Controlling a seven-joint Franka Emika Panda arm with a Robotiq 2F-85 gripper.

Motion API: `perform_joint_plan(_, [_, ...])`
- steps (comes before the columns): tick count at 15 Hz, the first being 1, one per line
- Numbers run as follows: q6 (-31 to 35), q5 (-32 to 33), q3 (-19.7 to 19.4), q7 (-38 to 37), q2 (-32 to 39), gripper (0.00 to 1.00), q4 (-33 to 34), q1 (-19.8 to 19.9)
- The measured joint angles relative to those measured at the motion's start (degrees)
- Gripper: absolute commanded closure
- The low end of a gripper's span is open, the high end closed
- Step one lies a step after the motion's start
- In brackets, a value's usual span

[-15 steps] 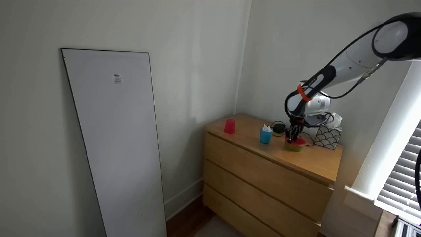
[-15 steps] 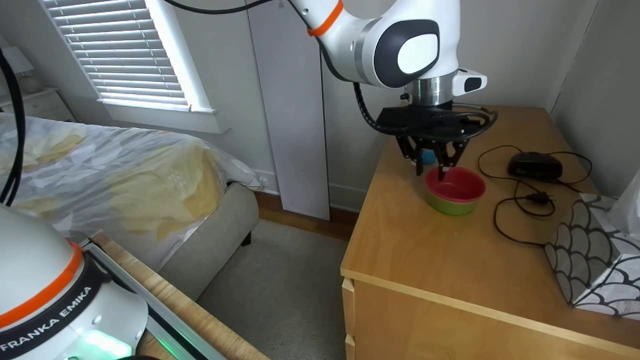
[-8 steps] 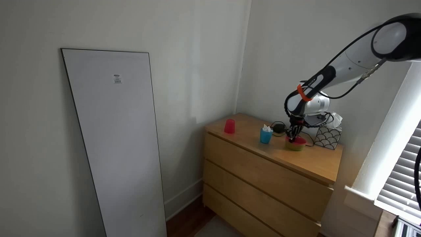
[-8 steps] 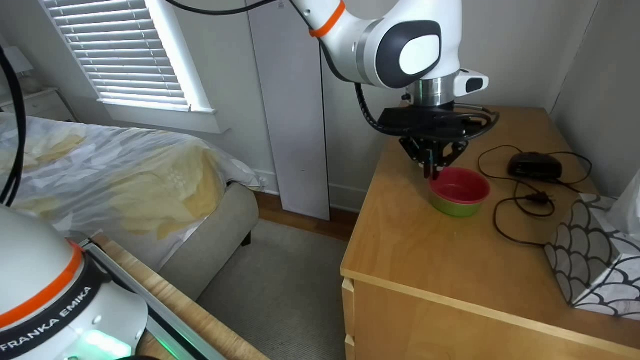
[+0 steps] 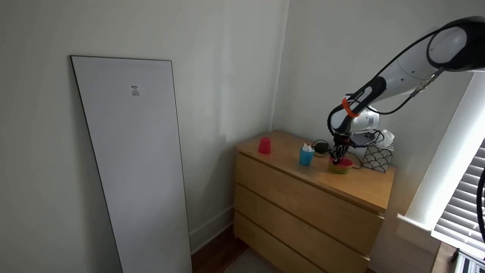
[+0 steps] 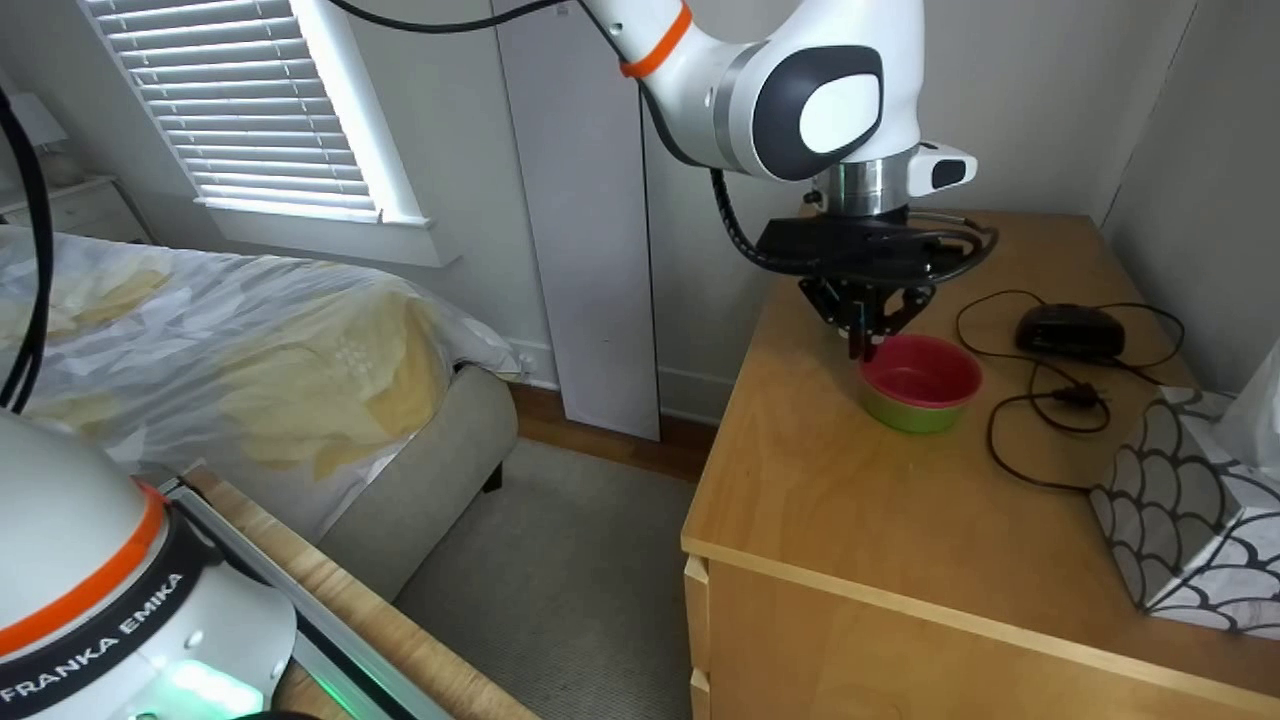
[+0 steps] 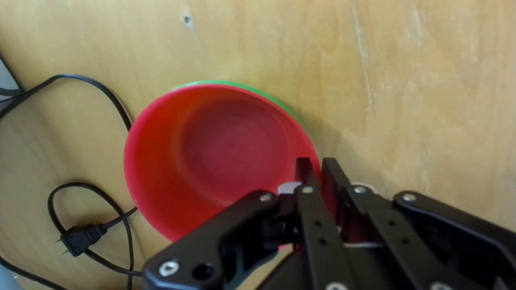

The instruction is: Unstack the two bowls on the counter.

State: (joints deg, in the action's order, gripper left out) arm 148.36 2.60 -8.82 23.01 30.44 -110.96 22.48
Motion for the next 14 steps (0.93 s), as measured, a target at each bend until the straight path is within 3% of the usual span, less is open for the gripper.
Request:
perform_joint_plan(7, [0.0,0.6,0.0,0.1,-0.1,0.99,0.2,-0.1])
perform_joint_plan(14, [0.9,12.4,-3.5,-0.6,-6.1,0.99,-3.3,-4.8])
